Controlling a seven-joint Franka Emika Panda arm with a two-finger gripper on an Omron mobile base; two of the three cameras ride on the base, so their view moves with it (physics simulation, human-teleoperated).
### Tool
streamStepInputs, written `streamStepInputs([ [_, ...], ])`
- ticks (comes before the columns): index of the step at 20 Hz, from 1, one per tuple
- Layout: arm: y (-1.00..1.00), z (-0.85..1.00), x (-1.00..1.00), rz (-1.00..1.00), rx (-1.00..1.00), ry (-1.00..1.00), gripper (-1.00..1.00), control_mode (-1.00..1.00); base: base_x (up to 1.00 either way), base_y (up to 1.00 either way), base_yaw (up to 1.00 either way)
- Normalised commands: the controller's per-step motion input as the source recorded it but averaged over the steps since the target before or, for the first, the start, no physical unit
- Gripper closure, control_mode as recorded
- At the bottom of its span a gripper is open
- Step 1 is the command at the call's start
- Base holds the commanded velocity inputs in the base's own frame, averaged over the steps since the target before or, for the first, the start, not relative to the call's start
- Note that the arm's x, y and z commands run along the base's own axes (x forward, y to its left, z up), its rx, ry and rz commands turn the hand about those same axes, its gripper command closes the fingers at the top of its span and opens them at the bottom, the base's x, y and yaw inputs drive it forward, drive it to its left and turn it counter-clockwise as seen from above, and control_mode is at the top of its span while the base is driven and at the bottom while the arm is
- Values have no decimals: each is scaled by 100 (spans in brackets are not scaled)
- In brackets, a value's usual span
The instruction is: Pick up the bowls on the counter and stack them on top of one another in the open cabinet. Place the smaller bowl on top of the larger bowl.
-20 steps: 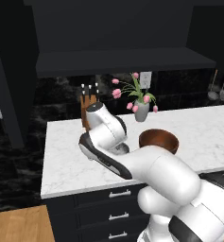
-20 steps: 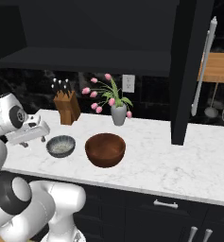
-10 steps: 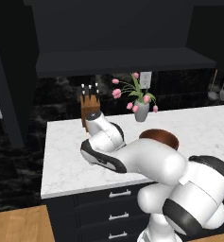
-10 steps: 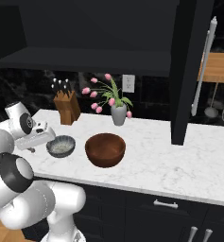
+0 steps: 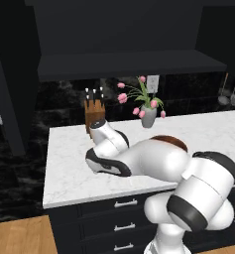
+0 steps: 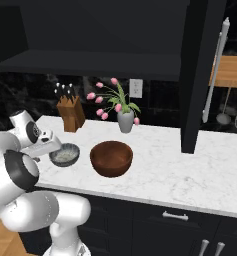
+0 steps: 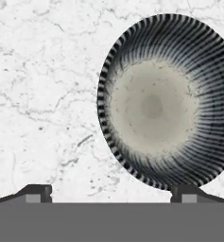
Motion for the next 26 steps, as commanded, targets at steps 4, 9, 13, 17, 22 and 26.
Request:
streamStepInputs([
  [4, 0, -26, 31, 0, -1, 0, -100, -100, 0, 0, 0],
  [9, 0, -26, 18, 0, -1, 0, -100, -100, 0, 0, 0],
  [13, 0, -19, 17, 0, 0, 0, -100, -100, 0, 0, 0],
  [17, 0, -10, 14, 0, 0, 0, 100, -100, 0, 0, 0],
  [22, 0, 0, 0, 0, 0, 0, 100, -100, 0, 0, 0],
  [26, 0, 0, 0, 0, 0, 0, 100, -100, 0, 0, 0],
])
